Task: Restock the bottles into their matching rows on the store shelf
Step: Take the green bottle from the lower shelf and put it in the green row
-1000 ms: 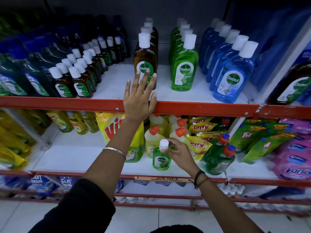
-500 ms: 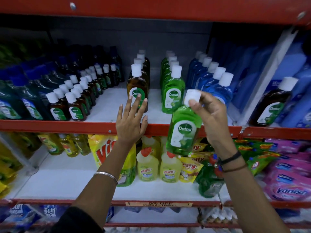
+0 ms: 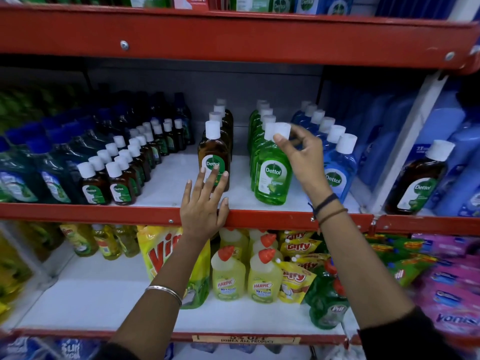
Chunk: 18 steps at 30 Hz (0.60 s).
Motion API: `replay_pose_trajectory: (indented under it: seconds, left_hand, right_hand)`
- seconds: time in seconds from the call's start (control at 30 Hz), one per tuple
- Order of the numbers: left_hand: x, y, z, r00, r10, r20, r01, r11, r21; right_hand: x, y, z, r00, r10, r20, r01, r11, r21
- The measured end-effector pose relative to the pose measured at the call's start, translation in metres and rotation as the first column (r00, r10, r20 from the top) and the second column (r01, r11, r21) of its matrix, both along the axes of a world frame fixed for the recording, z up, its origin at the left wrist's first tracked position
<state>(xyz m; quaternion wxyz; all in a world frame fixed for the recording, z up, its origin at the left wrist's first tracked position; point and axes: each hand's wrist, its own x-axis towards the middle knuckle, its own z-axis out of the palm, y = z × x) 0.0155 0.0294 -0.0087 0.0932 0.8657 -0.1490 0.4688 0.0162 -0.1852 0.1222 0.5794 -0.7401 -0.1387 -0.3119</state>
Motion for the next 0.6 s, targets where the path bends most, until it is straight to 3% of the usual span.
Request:
replay_pose_trajectory:
  seconds: [0.27, 0.4, 0.6]
  left_hand:
    - [-0.002, -0.001, 0.0, 1.0, -0.003, -0.021, 0.003, 1.0, -0.014]
    - [-0.004, -0.001, 0.002, 0.999, -0.007, -0.033, 0.006, 1.0, -0.018]
    - [-0.004, -0.003, 0.001, 1.0, -0.003, 0.005, 0.003, 1.0, -0.013]
  right_hand:
    - [0.003, 0.006, -0.015, 0.998, 0.002, -0.055, -0.001, 1.0, 0.009]
    - [-0.006, 0.002, -0.012, 0.998, 0.002, -0.066, -0.006, 0.998, -0.065]
    - [-0.042, -0.039, -0.007, 0.984, -0.134, 0.117, 0.125, 0.989, 0.076]
